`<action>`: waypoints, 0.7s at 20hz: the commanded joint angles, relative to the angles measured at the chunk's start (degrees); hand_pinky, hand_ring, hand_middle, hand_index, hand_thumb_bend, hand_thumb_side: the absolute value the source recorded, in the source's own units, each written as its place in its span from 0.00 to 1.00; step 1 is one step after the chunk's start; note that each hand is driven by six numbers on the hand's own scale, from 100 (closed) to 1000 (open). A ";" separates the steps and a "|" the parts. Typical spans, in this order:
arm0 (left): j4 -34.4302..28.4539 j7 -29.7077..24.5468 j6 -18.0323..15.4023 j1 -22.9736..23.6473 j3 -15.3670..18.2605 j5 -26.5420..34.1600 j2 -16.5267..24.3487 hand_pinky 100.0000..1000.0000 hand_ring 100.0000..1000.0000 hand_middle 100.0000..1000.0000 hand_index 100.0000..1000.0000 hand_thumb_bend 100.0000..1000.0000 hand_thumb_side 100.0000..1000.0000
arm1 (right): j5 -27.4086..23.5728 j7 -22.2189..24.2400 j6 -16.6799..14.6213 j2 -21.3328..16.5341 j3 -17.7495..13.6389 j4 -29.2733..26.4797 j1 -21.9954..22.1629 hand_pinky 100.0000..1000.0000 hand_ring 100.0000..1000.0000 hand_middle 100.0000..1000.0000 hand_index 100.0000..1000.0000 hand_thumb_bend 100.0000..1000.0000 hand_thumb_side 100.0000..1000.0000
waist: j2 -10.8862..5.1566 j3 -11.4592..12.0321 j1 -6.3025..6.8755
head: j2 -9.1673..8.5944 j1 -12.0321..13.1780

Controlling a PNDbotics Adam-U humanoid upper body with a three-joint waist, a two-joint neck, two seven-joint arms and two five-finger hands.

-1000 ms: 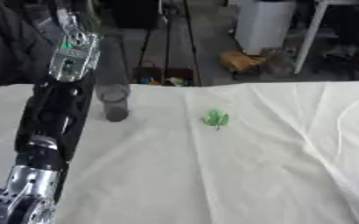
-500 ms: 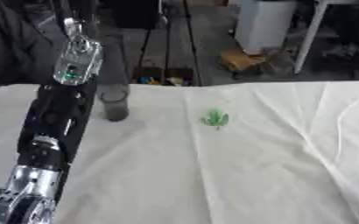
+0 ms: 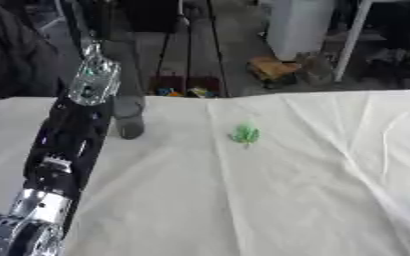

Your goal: Arrange flowers into the vase.

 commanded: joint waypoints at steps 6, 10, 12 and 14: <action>-1.02 2.53 1.40 -1.81 0.07 -4.41 1.62 0.05 0.15 0.28 0.40 0.20 0.70 | 0.11 0.12 -0.17 -1.24 -0.26 -0.83 -0.60 0.87 1.00 0.83 1.00 0.00 0.86 | -0.72 0.04 -0.20 | -0.38 0.03; -1.09 3.04 2.34 -1.71 0.06 -5.77 1.51 0.31 0.38 0.43 0.43 0.20 0.71 | 0.11 0.14 -0.21 -1.25 -0.27 -0.78 -0.58 0.87 1.00 0.83 1.00 0.00 0.86 | -0.70 0.10 -0.26 | -0.32 0.01; -0.98 3.22 3.04 -1.63 0.08 -5.99 1.50 0.39 0.43 0.47 0.44 0.20 0.71 | 0.10 0.14 -0.24 -1.27 -0.30 -0.74 -0.58 0.87 1.00 0.83 1.00 0.00 0.85 | -0.68 0.15 -0.29 | -0.27 0.00; -0.80 3.26 3.93 -1.58 0.03 -6.15 1.52 0.42 0.45 0.49 0.44 0.17 0.71 | 0.10 0.13 -0.27 -1.28 -0.30 -0.70 -0.59 0.87 1.00 0.83 1.00 0.00 0.85 | -0.66 0.21 -0.33 | -0.25 -0.03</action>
